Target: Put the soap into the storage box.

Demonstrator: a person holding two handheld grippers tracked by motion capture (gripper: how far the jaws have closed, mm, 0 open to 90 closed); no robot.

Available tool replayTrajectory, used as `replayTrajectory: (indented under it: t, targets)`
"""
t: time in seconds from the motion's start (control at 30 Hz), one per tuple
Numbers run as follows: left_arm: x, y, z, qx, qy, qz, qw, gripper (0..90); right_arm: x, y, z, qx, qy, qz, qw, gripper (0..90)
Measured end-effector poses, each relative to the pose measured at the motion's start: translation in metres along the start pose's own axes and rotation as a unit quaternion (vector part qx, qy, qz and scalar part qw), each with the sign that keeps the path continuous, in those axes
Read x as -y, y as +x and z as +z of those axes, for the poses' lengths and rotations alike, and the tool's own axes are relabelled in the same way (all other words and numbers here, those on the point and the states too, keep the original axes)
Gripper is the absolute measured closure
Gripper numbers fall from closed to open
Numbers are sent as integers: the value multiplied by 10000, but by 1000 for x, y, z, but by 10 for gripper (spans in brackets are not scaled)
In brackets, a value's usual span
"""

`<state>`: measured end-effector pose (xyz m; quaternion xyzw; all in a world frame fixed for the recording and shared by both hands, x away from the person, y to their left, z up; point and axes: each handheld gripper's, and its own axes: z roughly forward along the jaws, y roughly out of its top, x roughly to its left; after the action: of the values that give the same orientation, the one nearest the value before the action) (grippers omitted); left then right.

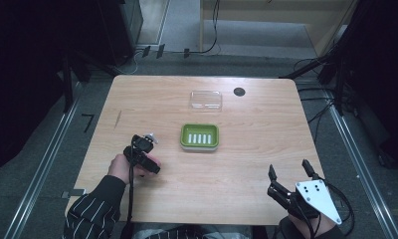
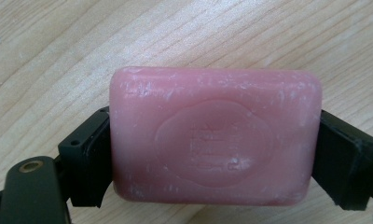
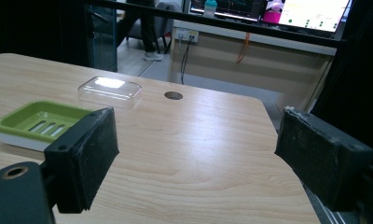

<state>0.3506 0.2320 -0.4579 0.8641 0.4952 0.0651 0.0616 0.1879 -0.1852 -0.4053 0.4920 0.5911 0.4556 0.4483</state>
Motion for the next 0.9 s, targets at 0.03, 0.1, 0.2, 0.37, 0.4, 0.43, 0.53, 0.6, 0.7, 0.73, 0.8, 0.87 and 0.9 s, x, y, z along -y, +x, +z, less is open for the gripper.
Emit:
replayTrajectory:
  t: [0.03, 0.1, 0.2, 0.37, 0.4, 0.43, 0.53, 0.6, 0.7, 0.73, 0.8, 0.87, 0.9]
  targets:
    - [0, 0, -1, 10, 10, 1, 10000, 136, 0, 0, 0, 1, 2, 2, 10000, 127]
    - [0, -1, -2, -24, -12, 17, 10000, 136, 0, 0, 0, -2, 6, 13, 10000, 127]
    - [-1, -2, -5, -12, -76, 38, 10000, 136, 0, 0, 0, 7, 3, 8, 10000, 127]
    - [-4, -5, -7, 1, -139, 34, 9999, 136, 0, 0, 0, 8, 4, 3, 10000, 127]
    - [-5, -6, -8, 19, -167, 27, 9999, 136, 0, 0, 0, 4, 12, 9, 10000, 127]
    - [-5, -6, -8, 19, -167, 27, 9999, 136, 0, 0, 0, 4, 12, 9, 10000, 127]
    - [-7, -7, -9, 14, -213, 37, 9998, 136, 0, 0, 0, 6, 16, 6, 10000, 127]
    - [-8, -7, -11, 32, -226, 44, 9997, 136, 0, 0, 0, 9, 16, 6, 10000, 127]
    - [-9, -8, -12, 60, -275, 36, 9996, 136, 0, 0, 0, 16, 13, -6, 10000, 127]
    - [-9, -7, -13, 78, -286, 49, 9995, 136, 0, 0, 0, 20, 15, -1, 10000, 127]
    - [-10, -8, -14, 90, -266, 74, 9996, 136, 0, 0, 0, 23, 15, 2, 10000, 127]
    - [-10, -8, -15, 117, -280, 64, 9995, 136, 0, 0, 0, 23, 15, 1, 10000, 127]
    - [-11, -9, -16, 136, -275, 90, 9995, 136, 0, 0, -1, 26, 17, 3, 10000, 127]
